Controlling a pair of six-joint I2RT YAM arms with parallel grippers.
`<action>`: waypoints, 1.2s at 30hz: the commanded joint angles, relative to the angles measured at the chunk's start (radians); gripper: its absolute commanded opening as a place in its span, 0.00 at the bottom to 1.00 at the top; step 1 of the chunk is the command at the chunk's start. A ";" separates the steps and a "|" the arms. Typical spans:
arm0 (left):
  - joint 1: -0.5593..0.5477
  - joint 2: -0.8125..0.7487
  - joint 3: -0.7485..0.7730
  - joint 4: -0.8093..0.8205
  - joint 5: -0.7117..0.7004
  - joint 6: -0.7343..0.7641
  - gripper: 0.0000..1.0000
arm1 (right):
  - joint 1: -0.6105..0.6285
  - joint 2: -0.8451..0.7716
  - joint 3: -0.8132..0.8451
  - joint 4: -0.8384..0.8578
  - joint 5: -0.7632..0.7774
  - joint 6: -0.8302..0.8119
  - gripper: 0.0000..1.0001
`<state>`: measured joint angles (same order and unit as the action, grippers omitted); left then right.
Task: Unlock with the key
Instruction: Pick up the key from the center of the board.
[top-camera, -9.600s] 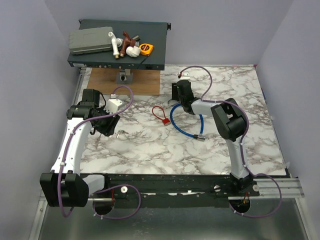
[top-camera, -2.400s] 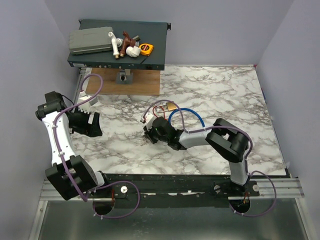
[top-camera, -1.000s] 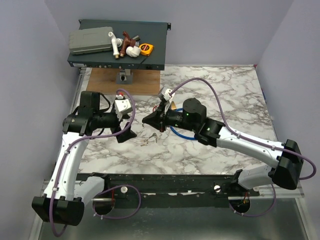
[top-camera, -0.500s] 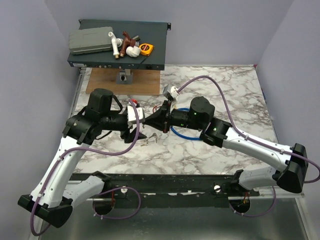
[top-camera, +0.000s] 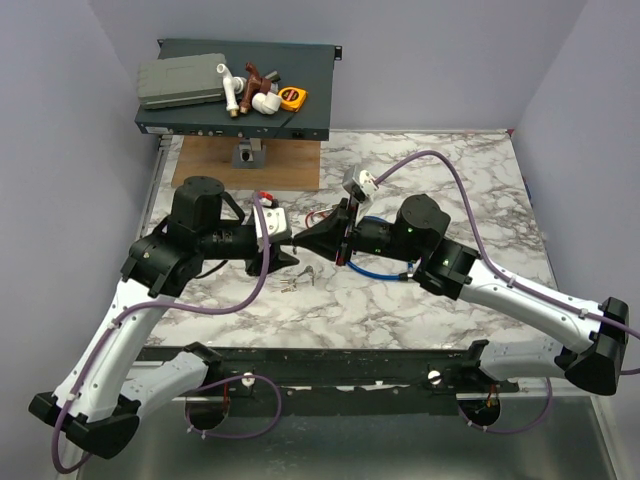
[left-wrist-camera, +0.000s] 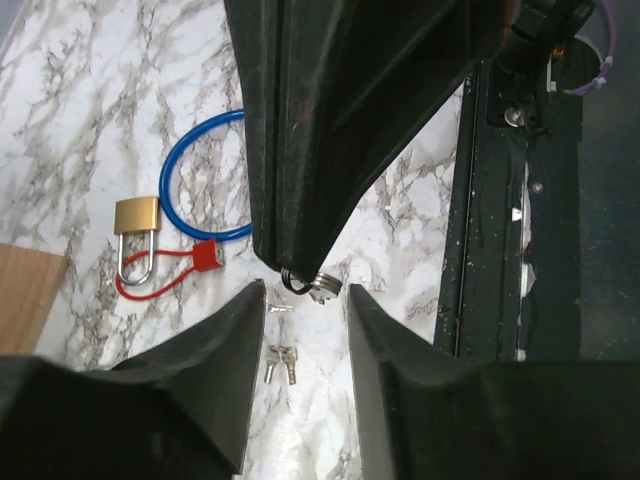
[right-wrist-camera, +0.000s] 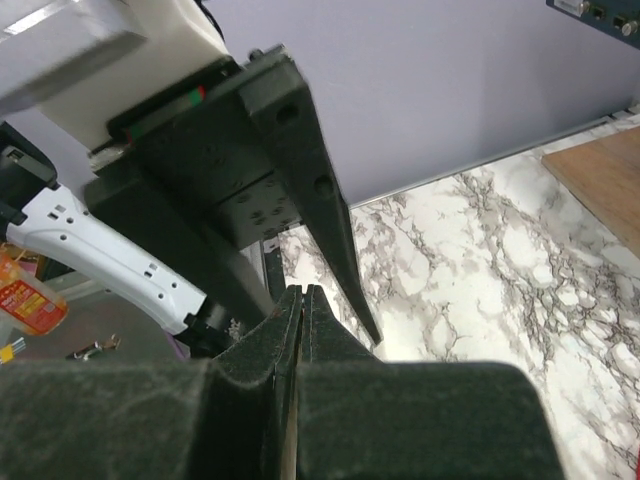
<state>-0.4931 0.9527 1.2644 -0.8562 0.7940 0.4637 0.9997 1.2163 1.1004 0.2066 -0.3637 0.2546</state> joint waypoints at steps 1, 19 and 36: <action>-0.038 0.004 0.039 0.004 0.013 -0.036 0.49 | -0.002 -0.005 -0.011 0.004 -0.004 0.013 0.01; -0.066 -0.049 0.024 0.001 -0.132 -0.066 0.09 | -0.002 -0.039 -0.068 -0.001 0.048 0.018 0.01; -0.066 -0.005 0.105 -0.176 -0.035 0.007 0.00 | -0.002 -0.071 -0.109 -0.025 0.095 -0.004 0.01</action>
<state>-0.5587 0.9470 1.3205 -0.9314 0.7029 0.4332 0.9997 1.1664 1.0080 0.2062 -0.3035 0.2703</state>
